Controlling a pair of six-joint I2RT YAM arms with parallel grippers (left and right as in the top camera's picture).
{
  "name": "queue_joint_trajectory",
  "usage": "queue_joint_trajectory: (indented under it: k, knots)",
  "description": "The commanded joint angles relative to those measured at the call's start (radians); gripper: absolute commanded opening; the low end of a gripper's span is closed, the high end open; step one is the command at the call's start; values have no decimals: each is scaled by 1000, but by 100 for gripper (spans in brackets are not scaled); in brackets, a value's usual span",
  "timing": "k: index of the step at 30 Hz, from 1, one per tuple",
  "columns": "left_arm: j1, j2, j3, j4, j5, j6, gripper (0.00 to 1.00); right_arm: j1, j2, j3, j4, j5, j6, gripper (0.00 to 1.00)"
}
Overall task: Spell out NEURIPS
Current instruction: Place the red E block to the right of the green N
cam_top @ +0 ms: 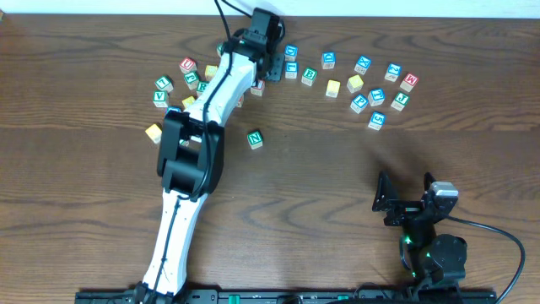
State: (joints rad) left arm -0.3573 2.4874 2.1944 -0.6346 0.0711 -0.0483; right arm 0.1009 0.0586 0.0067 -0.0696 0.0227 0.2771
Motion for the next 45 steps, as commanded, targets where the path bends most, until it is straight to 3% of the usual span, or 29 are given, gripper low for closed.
queue_joint_trajectory:
  k: [1,13,20,27,31,37,45]
  knots:
    - [-3,-110,-4,-45,-13,-6,27,-10,-1,-1,-3,5,-4,99]
    - [-60,-213,-5,-445,-12,-177,26,-10,-1,-1,-3,5,-4,99]
    - [-131,-212,-14,-562,-12,-220,26,-10,-1,-1,-3,5,-4,99]
    - [-168,-211,-77,-557,-13,-356,22,-10,-1,-1,-3,5,-4,99]
    - [-170,-211,-158,-506,-13,-480,20,-10,-1,-1,-3,5,-4,99]
    - [-170,-211,-256,-386,-18,-546,20,-10,-1,-1,-3,5,-4,99]
    - [-170,-211,-350,-320,-187,-709,20,-10,-1,-1,-3,5,-4,99]
